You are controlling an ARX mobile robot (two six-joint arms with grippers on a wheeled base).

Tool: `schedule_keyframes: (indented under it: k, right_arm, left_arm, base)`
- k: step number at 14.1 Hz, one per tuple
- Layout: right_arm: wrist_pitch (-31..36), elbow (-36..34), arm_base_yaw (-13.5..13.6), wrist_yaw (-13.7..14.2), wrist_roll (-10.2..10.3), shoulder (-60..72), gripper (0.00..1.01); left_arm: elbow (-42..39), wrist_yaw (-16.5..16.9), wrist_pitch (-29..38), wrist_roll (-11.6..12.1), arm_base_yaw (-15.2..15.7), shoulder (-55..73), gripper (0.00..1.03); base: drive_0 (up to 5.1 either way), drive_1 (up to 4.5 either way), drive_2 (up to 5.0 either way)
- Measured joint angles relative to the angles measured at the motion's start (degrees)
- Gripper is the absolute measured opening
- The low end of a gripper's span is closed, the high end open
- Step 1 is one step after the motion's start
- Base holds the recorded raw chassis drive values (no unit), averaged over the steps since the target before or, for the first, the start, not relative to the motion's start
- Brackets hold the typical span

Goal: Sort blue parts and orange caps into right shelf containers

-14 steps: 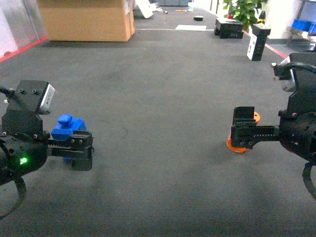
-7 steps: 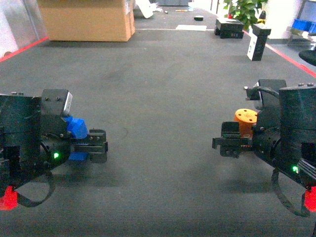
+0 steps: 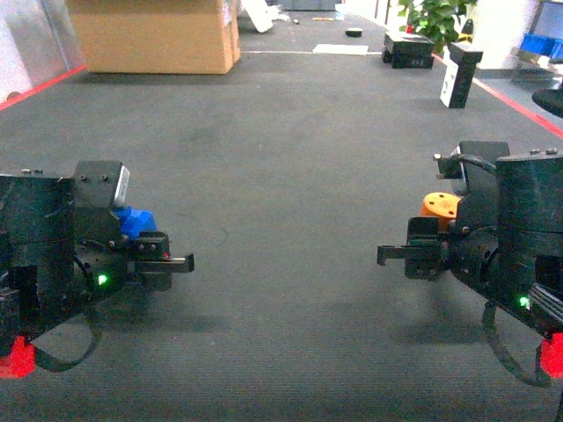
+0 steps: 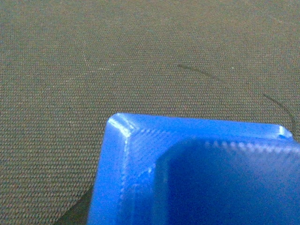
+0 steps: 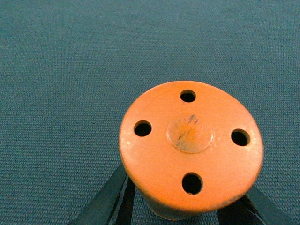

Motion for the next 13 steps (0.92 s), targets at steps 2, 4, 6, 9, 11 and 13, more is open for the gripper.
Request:
schedule_keyframes:
  k: [2, 4, 6, 9, 11, 13]
  right_arm:
    - [1.46, -1.18, 0.00, 0.00, 0.02, -0.09, 0.43]
    - [2.99, -3.21, 0.00, 0.04, 0.02, -1.40, 0.43]
    - [6.40, -7.63, -0.07, 0.44, 0.02, -6.23, 0.43]
    - [10.23, -17.70, -1.07, 1.29, -0.90, -21.40, 0.42]
    - [6.32, -26.80, -2.34, 2.12, -1.55, -36.57, 0.42]
    - [-3.02, -32.96, -2.25, 4.13, -3.34, -55.41, 0.42]
  left_arm:
    - [-1.62, 0.00, 1.60, -0.04, 0.04, -0.44, 0.44]
    - [-4.26, 0.02, 2.60, -0.13, 0.07, -2.58, 0.44]
    - [-9.60, -0.28, 6.78, -1.31, 0.66, -8.41, 0.44]
    - [-19.96, -4.24, 12.07, -1.40, 1.07, -25.24, 0.44]
    - [-28.81, -7.41, 6.91, 1.51, -0.17, -40.61, 0.44]
    - [-32.70, -11.50, -2.23, 5.75, -0.96, -58.77, 0.44]
  base:
    - [0.0, 0.00, 0.0]
    - [0.0, 0.00, 0.0]
    - [0.0, 0.00, 0.0]
    - [0.0, 0.00, 0.0]
    - [0.0, 0.00, 0.0]
    - [0.0, 0.00, 0.0]
